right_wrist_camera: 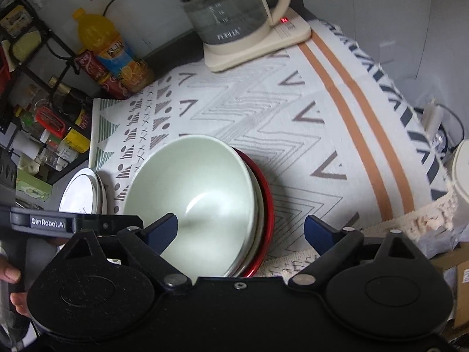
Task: Organize plates and bowls
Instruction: 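Close both grippers on the rim of the red bowl stack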
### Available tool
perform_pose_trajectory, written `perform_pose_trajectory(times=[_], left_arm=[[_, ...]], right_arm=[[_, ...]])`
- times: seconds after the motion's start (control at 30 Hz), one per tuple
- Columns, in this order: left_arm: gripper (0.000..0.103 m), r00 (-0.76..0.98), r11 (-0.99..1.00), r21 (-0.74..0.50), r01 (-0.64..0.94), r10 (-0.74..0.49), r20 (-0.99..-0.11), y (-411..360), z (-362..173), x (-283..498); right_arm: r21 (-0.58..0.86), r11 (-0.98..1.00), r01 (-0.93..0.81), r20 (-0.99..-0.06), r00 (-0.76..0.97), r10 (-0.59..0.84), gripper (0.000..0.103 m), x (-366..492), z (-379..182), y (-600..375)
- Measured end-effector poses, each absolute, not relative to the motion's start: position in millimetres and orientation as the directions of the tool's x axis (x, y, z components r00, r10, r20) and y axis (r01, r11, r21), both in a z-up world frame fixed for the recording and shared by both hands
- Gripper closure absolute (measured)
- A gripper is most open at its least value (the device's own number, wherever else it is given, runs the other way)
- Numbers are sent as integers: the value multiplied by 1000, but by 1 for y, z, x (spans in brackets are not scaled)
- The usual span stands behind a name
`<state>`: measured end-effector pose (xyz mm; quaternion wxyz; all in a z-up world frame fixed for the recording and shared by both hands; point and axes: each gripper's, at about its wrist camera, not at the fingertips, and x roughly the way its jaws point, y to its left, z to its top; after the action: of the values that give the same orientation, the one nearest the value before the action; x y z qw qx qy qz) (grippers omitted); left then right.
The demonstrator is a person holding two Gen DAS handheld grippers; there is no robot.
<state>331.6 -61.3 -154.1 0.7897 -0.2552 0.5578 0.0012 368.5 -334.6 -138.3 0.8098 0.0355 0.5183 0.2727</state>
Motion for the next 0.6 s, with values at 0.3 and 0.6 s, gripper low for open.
perform_pose_trajectory(times=[0.3,0.6], left_arm=[[4,349,860,-395,-323,-280,-894,-66,-173,336],[8,382,831,-444,-335,-311,-871,-70,-181,341]], right_arm=[[393,855,-337,-835,258,486,24,383,-172,-343],[416,852,-319,-841,223,494,45,396,-190,-346]])
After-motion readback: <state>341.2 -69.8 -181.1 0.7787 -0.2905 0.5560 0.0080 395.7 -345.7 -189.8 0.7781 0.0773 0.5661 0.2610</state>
